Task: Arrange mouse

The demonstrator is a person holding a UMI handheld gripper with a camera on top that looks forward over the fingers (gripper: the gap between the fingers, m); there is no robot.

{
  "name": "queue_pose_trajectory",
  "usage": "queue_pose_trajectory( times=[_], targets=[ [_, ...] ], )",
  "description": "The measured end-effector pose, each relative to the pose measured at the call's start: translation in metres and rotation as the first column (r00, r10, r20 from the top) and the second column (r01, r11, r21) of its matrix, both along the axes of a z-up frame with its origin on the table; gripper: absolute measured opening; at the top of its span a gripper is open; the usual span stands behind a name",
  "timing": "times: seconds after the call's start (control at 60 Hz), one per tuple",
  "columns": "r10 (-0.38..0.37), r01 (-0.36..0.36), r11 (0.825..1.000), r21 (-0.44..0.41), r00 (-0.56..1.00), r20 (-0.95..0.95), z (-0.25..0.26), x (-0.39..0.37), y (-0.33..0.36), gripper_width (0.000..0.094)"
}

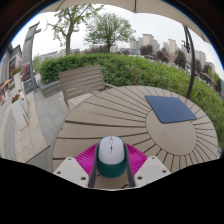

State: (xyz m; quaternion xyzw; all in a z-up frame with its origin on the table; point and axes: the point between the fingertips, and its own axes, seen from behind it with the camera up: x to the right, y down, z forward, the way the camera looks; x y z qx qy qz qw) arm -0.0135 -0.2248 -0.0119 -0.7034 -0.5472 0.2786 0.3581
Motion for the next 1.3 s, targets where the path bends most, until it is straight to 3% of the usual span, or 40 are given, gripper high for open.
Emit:
queue_pose_trajectory(
  times=[0.15,0.25,0.433,0.5,0.6,0.7,0.85,1.0,1.083,1.117,1.3],
  targets=[
    [0.047,-0.044,0.996,-0.074,0.998,0.04,0.004,-0.004,-0.005,0.0424],
    [0.063,-0.061,0.993,-0.097,0.998,0.02,0.04,-0.017,0.014,0.0425],
    [0.052,-0.057,0.997,-0.045,0.994,-0.099,0.137,-0.075,0.121,0.0424],
    [0.033,-0.032,0.999,0.009,0.992,-0.119,0.149,-0.098,0.17,0.0425],
    [0.016,-0.012,0.999,0.049,0.996,-0.093,0.137,-0.125,0.242,0.0426],
    [-0.008,0.011,0.998,0.068,0.999,-0.04,0.091,-0.135,0.299,0.0426],
    [-0.018,0.017,1.0,0.021,0.999,0.047,0.018,-0.132,0.334,0.0441],
    [0.007,-0.006,1.0,-0.023,0.999,0.049,-0.002,-0.124,0.338,0.0531],
    [-0.057,0.058,0.998,-0.019,0.995,0.084,0.005,-0.112,0.347,0.0869],
    [-0.073,0.075,0.997,-0.023,0.992,0.099,0.011,-0.105,0.346,0.0825],
    [-0.095,0.111,0.991,-0.074,0.978,0.188,0.07,-0.014,0.312,0.085]
  ],
)
